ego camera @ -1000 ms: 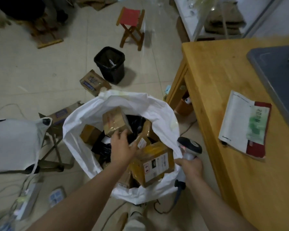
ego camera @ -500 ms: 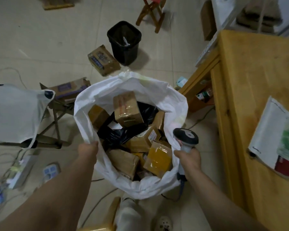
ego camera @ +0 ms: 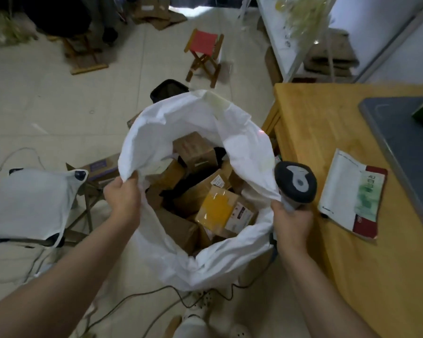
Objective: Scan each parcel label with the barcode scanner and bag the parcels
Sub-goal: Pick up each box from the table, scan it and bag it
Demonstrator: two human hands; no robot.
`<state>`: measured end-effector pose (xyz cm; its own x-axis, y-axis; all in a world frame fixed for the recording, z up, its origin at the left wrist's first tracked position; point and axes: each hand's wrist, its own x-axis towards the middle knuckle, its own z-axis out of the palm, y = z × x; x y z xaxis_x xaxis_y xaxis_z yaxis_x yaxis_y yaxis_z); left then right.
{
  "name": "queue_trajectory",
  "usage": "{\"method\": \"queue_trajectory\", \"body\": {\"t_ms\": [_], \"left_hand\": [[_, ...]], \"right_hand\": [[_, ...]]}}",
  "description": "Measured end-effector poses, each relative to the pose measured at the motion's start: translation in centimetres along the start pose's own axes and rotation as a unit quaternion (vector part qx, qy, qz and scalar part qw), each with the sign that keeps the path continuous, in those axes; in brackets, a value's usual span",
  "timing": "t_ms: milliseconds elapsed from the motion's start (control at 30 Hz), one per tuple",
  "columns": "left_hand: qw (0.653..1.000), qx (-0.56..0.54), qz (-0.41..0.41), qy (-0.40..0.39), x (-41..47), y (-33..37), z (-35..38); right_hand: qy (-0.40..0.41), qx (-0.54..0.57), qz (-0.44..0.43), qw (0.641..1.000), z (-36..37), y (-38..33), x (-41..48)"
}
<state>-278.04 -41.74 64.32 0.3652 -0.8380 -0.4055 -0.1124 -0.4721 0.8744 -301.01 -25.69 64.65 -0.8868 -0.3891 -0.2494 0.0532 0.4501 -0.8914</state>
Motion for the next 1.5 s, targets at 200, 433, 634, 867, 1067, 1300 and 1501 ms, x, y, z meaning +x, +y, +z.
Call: {"method": "queue_trajectory", "body": {"t_ms": [200,433,634,867,1067,1300,1501], "left_hand": [[0.986,0.142,-0.077,-0.047,1.3,-4.5,-0.7],[0.988,0.135,0.046,-0.053,1.8,0.0,2.4],[0.991,0.131,-0.015,0.015,1.2,-0.7,0.4],[0.98,0.195,0.013,-0.025,3.2,-2.0,0.1],[0.975,0.194,0.11,0.007,4.4,0.4,0.1],[0.957,0.284,0.03,-0.043,5.1,-3.6,-1.3],[0.96,0.244,0.135,-0.027,5.6,1.9,-0.4]], "right_hand": [[-0.045,-0.065,0.158,0.984,1.3,4.7,0.6],[0.008,-0.024,0.084,0.996,1.4,0.8,2.1],[-0.012,-0.057,0.043,0.997,0.8,1.6,1.6],[-0.047,-0.13,0.075,0.988,1.7,2.8,3.0],[-0.007,-0.066,-0.022,0.998,1.3,-1.0,2.3],[-0.065,-0.173,0.08,0.98,1.7,3.3,2.6],[-0.009,-0.096,-0.009,0.995,-0.1,-1.3,3.6]]}}
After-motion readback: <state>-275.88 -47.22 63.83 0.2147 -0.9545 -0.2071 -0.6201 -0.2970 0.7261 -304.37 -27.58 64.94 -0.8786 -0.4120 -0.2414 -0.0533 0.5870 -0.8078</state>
